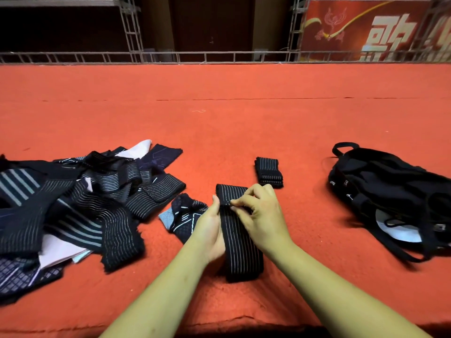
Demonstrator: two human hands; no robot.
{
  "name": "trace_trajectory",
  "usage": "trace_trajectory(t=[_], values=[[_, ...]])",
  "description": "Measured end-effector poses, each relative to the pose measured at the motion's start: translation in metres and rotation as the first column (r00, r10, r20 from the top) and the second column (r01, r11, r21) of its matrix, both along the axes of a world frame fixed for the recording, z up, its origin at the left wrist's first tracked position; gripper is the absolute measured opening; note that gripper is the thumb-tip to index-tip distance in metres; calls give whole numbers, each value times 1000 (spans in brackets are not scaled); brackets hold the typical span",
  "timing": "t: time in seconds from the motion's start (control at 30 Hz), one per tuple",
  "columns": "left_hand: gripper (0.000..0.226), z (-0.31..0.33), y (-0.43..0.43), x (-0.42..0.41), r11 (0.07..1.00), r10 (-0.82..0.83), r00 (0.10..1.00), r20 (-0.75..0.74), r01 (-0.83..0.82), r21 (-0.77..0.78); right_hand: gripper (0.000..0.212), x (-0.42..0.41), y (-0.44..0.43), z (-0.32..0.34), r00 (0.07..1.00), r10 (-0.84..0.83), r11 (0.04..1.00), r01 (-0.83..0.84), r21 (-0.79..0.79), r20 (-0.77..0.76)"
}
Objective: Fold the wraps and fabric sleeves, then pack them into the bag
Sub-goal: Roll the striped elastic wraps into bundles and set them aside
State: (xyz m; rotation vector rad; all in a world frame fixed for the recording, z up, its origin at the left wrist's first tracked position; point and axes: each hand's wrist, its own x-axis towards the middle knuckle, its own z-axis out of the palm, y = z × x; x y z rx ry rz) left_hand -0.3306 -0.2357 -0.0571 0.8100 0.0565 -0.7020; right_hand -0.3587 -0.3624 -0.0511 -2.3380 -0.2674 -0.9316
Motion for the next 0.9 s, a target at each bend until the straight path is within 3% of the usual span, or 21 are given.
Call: trace_trajectory(t=[0.17,0.27,0.37,0.43,0.47,0.53,0.57,0.63,0.73,0.9], values=[[71,5,4,2,999,24,1000,18,-25,25,8,2,-11,-12,997,56,987,-64,-147,-59],[53,2,5,0,996,2,996,89,-10,84,24,-4,-14,-12,991,68,983,-87,-163,-119],[38,1,9,-1,995,-18,981,194,-1,99,31,4,-22,1,979,-24,993,48,112,-203],[37,4,11,-3,995,-59,970,235,37,94,36,15,-34,17,912,-111,937,228,263,-396],[39,6,12,-4,994,-82,965,249,61,93,39,18,-36,25,843,-63,904,275,327,-535],[39,10,12,-6,988,-140,958,252,117,103,43,19,-34,30,683,219,794,291,534,-697],[37,11,12,-6,981,-175,953,249,148,123,41,17,-30,32,648,337,717,294,632,-683],[32,12,10,-8,963,-224,947,230,180,200,30,18,-23,31,700,410,628,248,738,-585],[34,7,7,-11,943,-231,956,183,173,285,21,23,-17,36,827,272,715,168,678,-492],[27,-4,9,-10,930,-222,973,-66,231,287,12,27,-16,58,916,260,693,42,720,-304]])
